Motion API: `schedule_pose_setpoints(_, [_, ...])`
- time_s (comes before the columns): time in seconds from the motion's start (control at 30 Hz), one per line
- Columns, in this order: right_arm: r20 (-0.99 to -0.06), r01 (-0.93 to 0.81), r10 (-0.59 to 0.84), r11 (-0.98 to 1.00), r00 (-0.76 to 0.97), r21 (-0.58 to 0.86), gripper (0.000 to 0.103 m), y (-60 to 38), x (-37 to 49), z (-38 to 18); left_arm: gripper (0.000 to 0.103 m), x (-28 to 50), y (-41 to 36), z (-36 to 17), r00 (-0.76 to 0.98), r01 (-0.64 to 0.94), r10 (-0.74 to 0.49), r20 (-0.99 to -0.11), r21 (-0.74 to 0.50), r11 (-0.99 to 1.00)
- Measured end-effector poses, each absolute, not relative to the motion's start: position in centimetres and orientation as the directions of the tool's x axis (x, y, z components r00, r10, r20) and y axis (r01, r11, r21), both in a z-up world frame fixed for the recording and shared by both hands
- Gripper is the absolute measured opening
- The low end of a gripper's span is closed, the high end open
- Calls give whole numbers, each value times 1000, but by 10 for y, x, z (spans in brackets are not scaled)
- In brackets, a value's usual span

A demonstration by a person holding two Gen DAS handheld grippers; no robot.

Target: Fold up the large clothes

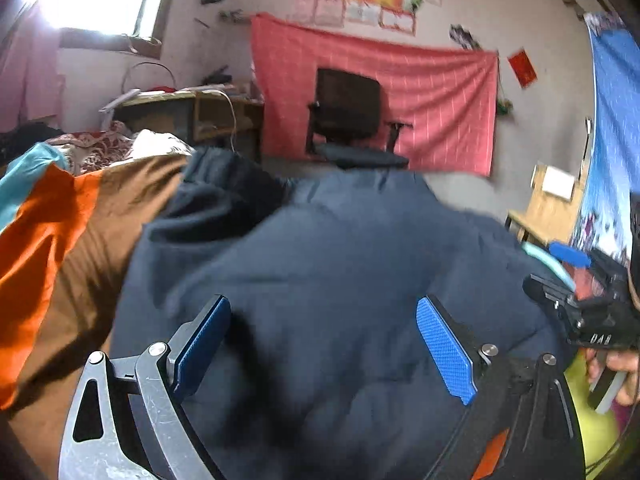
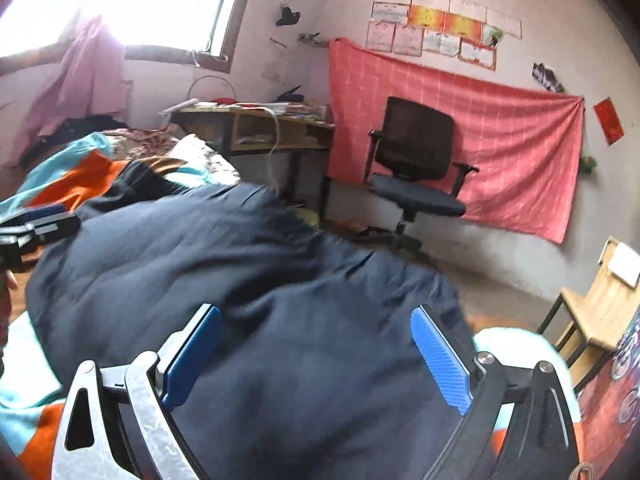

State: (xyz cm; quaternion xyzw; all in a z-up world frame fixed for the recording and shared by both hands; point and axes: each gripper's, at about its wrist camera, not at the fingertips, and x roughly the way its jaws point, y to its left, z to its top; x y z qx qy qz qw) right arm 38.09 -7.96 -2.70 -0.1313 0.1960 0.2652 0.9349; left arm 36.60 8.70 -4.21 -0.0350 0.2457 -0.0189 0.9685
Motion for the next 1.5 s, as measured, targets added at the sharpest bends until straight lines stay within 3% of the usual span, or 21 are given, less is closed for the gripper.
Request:
schedule_pose_setpoints(0.33, [-520,-519,418,853,744,-56,96,-49,448,-43,101,432,83,-43,862,-82,82,-500,23,996])
schedule_pose_setpoints(0.67, [-578,-547,398,831,713,-103,96,-8,515,-42,101,470,144,-45,828,-233,133,-545,-118,965])
schedule_pose_setpoints(0.97, [-673,-541,441,838,594,71,100,-17,569,-68,102,486,185,-59,825,-182,-41,-564,-333,925])
schedule_pose_setpoints(1.17, [-665,-536,445,840,600,78,102,-13,575,-78,102,478,192,-62,859,-161,-55,-508,-372,914])
schedule_pose_setpoints(1.5, [-650,-533,457,841,608,92,102,-13,577,-82,102,477,196,-62,861,-151,-72,-504,-388,909])
